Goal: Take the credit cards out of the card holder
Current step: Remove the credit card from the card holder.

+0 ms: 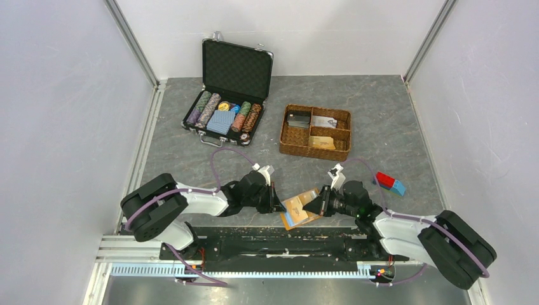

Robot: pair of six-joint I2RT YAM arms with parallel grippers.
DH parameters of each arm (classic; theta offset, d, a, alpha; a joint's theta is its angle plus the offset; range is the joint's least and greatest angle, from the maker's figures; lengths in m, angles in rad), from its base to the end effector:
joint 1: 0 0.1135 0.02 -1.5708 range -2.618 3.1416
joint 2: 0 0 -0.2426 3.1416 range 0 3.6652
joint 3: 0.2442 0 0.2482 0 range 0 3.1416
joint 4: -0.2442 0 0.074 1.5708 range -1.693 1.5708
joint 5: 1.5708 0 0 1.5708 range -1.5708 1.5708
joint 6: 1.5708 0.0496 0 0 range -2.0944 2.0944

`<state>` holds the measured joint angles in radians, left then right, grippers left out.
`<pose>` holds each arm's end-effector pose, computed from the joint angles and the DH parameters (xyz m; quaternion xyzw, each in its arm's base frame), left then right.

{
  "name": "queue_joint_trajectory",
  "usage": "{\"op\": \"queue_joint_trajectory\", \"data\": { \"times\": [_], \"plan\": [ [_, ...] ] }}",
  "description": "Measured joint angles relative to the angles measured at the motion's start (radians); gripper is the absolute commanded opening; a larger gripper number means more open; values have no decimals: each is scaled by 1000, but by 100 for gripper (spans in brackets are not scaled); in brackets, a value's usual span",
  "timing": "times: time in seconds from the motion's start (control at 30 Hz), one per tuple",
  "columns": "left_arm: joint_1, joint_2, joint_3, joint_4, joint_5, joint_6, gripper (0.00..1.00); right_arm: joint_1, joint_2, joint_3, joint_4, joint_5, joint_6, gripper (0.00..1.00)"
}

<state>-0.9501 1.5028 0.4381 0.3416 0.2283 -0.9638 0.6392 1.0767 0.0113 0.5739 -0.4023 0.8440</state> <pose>0.1447 -0.2217 0.0930 0.0406 0.9059 -0.3938 0.1505 0.1325 0.1227 0.0889 -0.0162 0.8467 0.4665 0.2555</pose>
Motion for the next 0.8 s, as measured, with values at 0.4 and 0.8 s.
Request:
{"op": "queue_joint_trajectory", "data": {
  "times": [0.4,0.8],
  "plan": [
    [2,10,6,8,7,0,2,-99,-103,20,-148,-45,-82,0],
    [6,11,16,-7,11,0,3,-166,-129,80,-253,-93,-140,0]
  ]
}}
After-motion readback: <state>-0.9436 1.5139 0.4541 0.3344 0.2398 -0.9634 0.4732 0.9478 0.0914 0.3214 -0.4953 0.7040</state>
